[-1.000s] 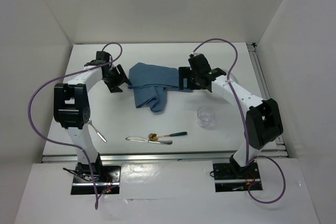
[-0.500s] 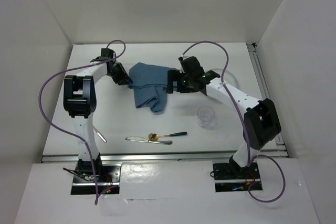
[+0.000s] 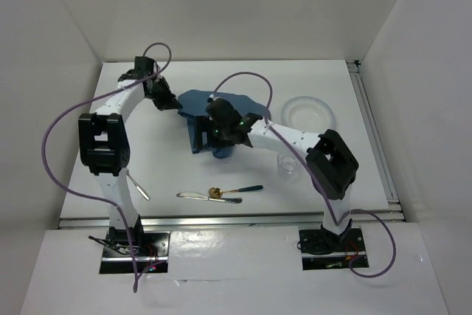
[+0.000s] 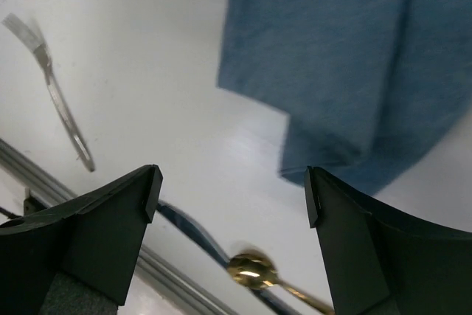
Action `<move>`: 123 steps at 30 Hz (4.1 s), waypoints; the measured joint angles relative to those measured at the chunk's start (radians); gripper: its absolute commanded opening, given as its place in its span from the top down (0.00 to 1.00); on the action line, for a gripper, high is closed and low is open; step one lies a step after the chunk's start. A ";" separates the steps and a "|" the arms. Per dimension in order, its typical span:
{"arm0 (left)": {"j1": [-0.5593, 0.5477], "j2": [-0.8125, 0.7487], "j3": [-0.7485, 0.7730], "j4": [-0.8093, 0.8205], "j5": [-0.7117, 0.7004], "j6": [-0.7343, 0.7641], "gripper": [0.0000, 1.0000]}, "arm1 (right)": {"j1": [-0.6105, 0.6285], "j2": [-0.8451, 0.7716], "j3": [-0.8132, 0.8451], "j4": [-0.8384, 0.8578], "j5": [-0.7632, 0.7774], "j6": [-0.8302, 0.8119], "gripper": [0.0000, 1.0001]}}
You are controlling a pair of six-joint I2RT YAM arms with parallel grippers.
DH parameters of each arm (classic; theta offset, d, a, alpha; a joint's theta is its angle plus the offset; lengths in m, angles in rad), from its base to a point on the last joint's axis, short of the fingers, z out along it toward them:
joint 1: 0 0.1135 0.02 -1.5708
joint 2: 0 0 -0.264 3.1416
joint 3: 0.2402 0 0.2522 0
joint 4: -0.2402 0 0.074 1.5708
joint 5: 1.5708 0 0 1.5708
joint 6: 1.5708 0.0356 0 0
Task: Set the dinner table for one person
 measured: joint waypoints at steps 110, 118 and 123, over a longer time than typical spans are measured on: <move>0.417 -0.509 -0.468 0.227 0.554 -0.272 0.00 | -0.628 -0.357 -0.404 0.307 -0.411 -0.054 0.00; 0.488 -0.526 -0.426 0.008 0.414 -0.084 0.52 | -0.603 -0.483 -0.493 0.153 -0.312 -0.113 0.20; 0.341 -0.507 -0.303 -0.013 0.265 0.006 1.00 | -0.534 -0.435 -0.345 0.137 -0.245 -0.135 0.89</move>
